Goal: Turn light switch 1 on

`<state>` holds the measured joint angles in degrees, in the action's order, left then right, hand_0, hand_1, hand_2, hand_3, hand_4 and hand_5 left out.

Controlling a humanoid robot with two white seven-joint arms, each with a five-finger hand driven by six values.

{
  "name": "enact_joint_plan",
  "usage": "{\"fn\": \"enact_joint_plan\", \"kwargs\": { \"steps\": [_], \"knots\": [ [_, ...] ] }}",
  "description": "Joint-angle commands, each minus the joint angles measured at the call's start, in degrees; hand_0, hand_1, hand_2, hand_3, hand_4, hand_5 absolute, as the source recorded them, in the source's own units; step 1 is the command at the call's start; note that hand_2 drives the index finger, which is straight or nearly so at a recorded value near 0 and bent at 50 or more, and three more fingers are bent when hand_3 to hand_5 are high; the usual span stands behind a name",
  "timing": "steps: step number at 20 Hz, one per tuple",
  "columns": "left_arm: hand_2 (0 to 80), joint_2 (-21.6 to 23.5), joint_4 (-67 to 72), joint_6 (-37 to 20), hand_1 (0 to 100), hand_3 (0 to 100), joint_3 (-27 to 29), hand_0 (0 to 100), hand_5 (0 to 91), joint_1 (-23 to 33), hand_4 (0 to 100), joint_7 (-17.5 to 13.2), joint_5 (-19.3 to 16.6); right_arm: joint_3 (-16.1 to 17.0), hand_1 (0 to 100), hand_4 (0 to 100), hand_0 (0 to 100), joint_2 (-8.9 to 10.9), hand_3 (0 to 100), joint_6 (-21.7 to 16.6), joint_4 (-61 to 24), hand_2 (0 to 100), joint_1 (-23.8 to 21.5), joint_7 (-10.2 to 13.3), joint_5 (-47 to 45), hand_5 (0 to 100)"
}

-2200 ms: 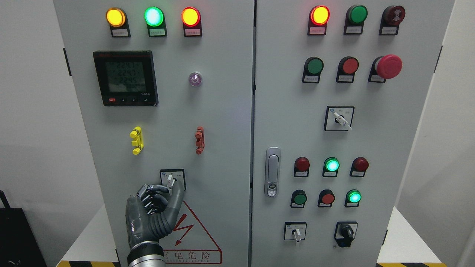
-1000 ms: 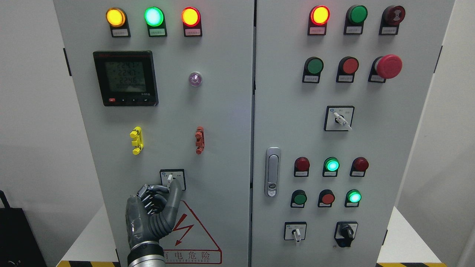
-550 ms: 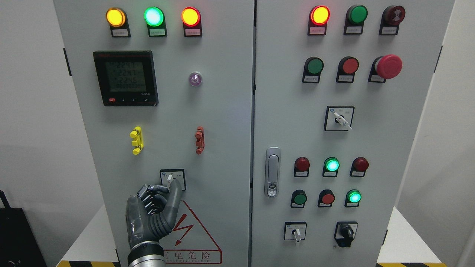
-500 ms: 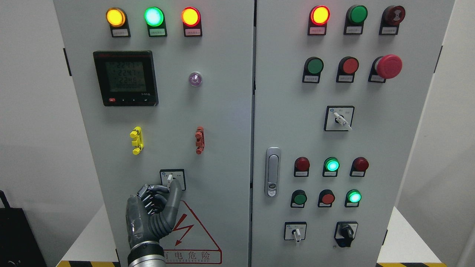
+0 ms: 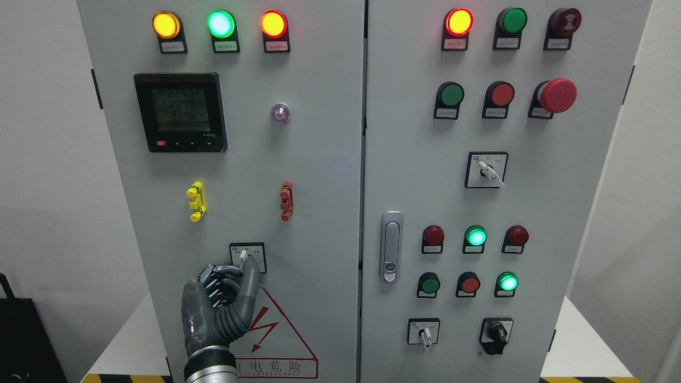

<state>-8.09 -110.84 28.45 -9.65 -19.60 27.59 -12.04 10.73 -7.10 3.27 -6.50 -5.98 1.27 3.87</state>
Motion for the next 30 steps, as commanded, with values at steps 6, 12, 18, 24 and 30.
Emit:
{"fn": "enact_joint_plan", "kwargs": {
  "steps": [6,12,18,24,30],
  "knots": [
    [60.6,0.0,0.0,0.0,47,89,-0.5,50,77.8,0.0,90,0.1,-0.1,0.0,0,0,0,-0.02,0,0.0,0.0,0,0.0,0.0,0.0,0],
    [60.6,0.0,0.0,-0.1,43,89,-0.5,54,77.8,0.0,90,0.1,0.0,0.0,0,0,0,-0.02,0,0.0,0.0,0,0.0,0.0,0.0,0],
    [60.8,0.0,0.0,-0.1,35,90,-0.5,60,78.1,0.1,90,0.1,0.0,0.0,0,0,0,-0.02,0,0.0,0.0,0,0.0,0.0,0.0,0],
    [60.9,0.0,0.0,0.0,37,89,-0.5,44,78.1,0.2,90,0.1,0.0,0.0,0,0,0,-0.02,0,0.0,0.0,0,0.0,0.0,0.0,0],
    [61.5,0.0,0.0,-0.1,39,89,-0.8,33,78.1,0.1,90,0.1,0.0,0.0,0,0,0,0.06,0,0.0,0.0,0,0.0,0.0,0.0,0]
  ]
}}
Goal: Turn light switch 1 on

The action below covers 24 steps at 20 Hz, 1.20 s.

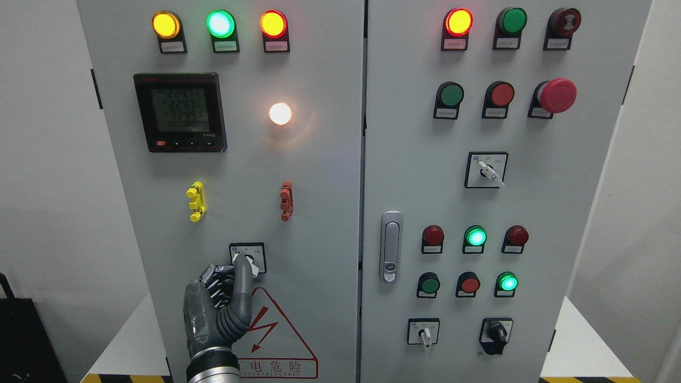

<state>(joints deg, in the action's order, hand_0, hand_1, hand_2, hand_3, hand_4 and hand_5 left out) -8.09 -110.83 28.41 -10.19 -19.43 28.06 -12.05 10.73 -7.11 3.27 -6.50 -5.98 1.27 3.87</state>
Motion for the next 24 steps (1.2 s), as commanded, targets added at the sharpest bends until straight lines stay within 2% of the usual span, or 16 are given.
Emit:
{"fn": "enact_joint_plan", "kwargs": {
  "steps": [1,9,19,24],
  "knots": [
    [61.6,0.0,0.0,0.0,39,89,-0.3,33,78.1,-0.1,90,-0.4,0.0,0.0,0,0,0,-0.01,0,0.0,0.0,0,0.0,0.0,0.0,0],
    [62.1,0.1,-0.1,-0.2,39,89,-0.3,27,78.3,0.5,91,-0.5,0.0,0.0,0,0,0,0.08,0,0.0,0.0,0,0.0,0.0,0.0,0],
    [62.6,0.4,-0.5,-1.5,38,91,-0.3,27,78.3,2.9,91,-0.5,-0.1,0.0,0,0,0,-0.01,0,0.0,0.0,0,0.0,0.0,0.0,0],
    [63.7,0.8,-0.5,-8.2,34,93,-0.1,28,76.9,7.1,91,-0.6,-0.1,0.0,0,0,0,-0.01,0,0.0,0.0,0,0.0,0.0,0.0,0]
  ]
}}
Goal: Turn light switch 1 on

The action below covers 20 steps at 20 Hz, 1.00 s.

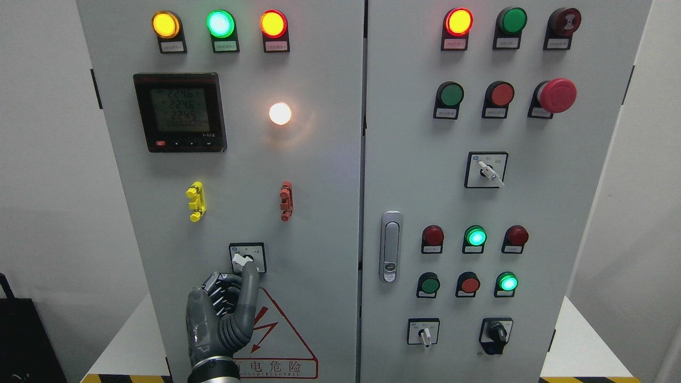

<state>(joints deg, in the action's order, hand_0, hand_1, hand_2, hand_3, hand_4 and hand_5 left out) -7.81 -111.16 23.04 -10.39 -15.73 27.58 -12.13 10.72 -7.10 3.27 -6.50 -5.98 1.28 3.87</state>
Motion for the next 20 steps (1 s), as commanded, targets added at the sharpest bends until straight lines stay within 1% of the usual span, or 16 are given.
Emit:
{"fn": "enact_joint_plan", "kwargs": {
  "steps": [1,4,7,8,10,11,14,16,18,19,20],
  "knots": [
    [64.1,0.6,-0.2,-4.0,34,93,0.1,28,76.9,4.6,91,-0.3,0.0,0.0,0,0,0,0.07,0,0.0,0.0,0,0.0,0.0,0.0,0],
    [64.7,1.2,-0.2,-10.3,33,95,0.2,27,76.3,8.9,92,-0.6,0.0,0.0,0,0,0,-0.02,0,0.0,0.0,0,0.0,0.0,0.0,0],
    [64.8,2.0,0.2,-16.7,32,95,0.5,27,76.6,14.5,93,-0.8,0.4,0.0,0,0,0,-0.02,0,0.0,0.0,0,0.0,0.0,0.0,0],
    [64.8,2.3,0.2,-18.4,31,95,0.8,27,76.6,16.7,93,-1.3,0.4,0.0,0,0,0,-0.02,0,0.0,0.0,0,0.0,0.0,0.0,0],
    [64.1,3.0,0.5,-20.1,31,97,1.4,26,77.3,20.5,95,-3.2,0.7,0.0,0,0,0,0.07,0,0.0,0.0,0,0.0,0.0,0.0,0],
    [62.0,3.5,1.0,-21.5,31,97,2.2,26,76.1,22.7,95,-4.3,1.0,0.1,0,0,0,-0.02,0,0.0,0.0,0,0.0,0.0,0.0,0],
    [58.2,4.9,7.2,-30.0,31,97,7.3,25,71.3,28.5,96,-7.8,2.7,0.0,0,0,0,-0.02,0,0.0,0.0,0,0.0,0.0,0.0,0],
    [56.5,5.3,13.0,-33.4,30,95,10.8,25,67.3,30.1,97,-10.0,3.5,0.0,0,0,0,-0.02,0,0.0,0.0,0,0.0,0.0,0.0,0],
    [55.2,5.8,18.8,-37.4,30,93,13.2,24,64.0,31.5,96,-12.4,5.0,0.0,0,0,0,-0.02,0,0.0,0.0,0,0.0,0.0,0.0,0],
    [54.1,6.4,22.3,-40.4,30,90,13.7,25,60.8,32.7,95,-13.2,5.8,0.0,0,0,0,0.07,0,0.0,0.0,0,0.0,0.0,0.0,0],
    [52.3,6.9,26.6,-43.8,30,87,14.3,25,57.7,33.6,93,-13.3,6.2,0.0,0,0,0,-0.02,0,0.0,0.0,0,0.0,0.0,0.0,0]
  ]
}}
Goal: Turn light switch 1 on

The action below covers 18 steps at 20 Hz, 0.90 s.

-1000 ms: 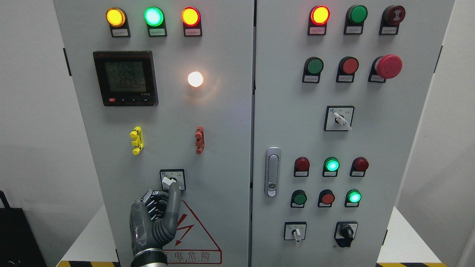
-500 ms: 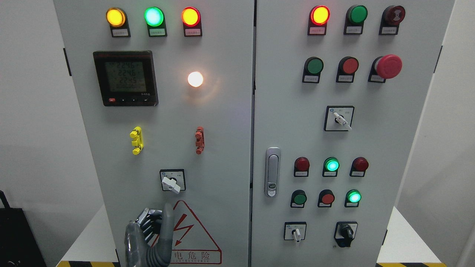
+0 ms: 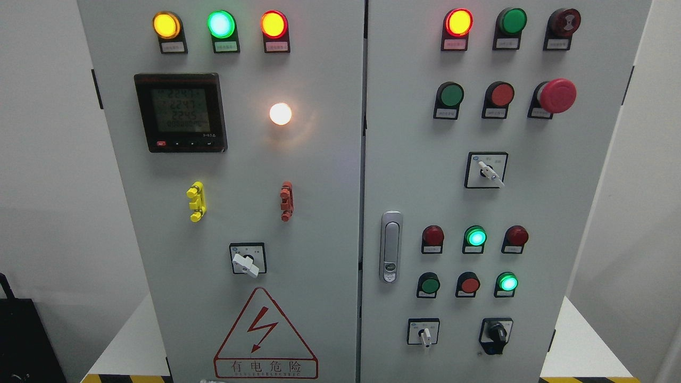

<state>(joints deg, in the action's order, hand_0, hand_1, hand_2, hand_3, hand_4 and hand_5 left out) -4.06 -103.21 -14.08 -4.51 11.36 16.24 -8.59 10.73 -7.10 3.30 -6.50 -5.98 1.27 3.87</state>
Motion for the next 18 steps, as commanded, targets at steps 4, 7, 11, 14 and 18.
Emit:
{"fn": "enact_joint_plan", "kwargs": {
  "steps": [4,7,11,14,18],
  "knots": [
    [43.6,3.3,39.3,-15.7,29,75,10.7,27,51.9,6.7,83,-5.0,2.8,0.1,0,0,0,-0.02,0,0.0,0.0,0,0.0,0.0,0.0,0],
    [30.2,3.2,54.7,-16.2,25,60,10.8,25,38.5,6.7,69,-10.5,2.9,0.0,0,0,0,-0.02,0,0.0,0.0,0,0.0,0.0,0.0,0],
    [16.8,2.5,75.7,-15.5,25,45,10.8,18,20.8,5.6,55,-16.1,3.3,0.0,0,0,0,0.07,0,0.0,0.0,0,0.0,0.0,0.0,0],
    [11.6,2.0,83.8,-11.3,25,36,10.7,16,8.7,4.6,44,-18.2,3.2,0.0,0,0,0,-0.02,0,0.0,0.0,0,0.0,0.0,0.0,0],
    [6.2,1.7,85.2,5.1,21,24,10.1,19,0.0,3.8,33,-19.4,2.6,0.0,0,0,0,0.07,0,0.0,0.0,0,0.0,0.0,0.0,0]
  ]
}}
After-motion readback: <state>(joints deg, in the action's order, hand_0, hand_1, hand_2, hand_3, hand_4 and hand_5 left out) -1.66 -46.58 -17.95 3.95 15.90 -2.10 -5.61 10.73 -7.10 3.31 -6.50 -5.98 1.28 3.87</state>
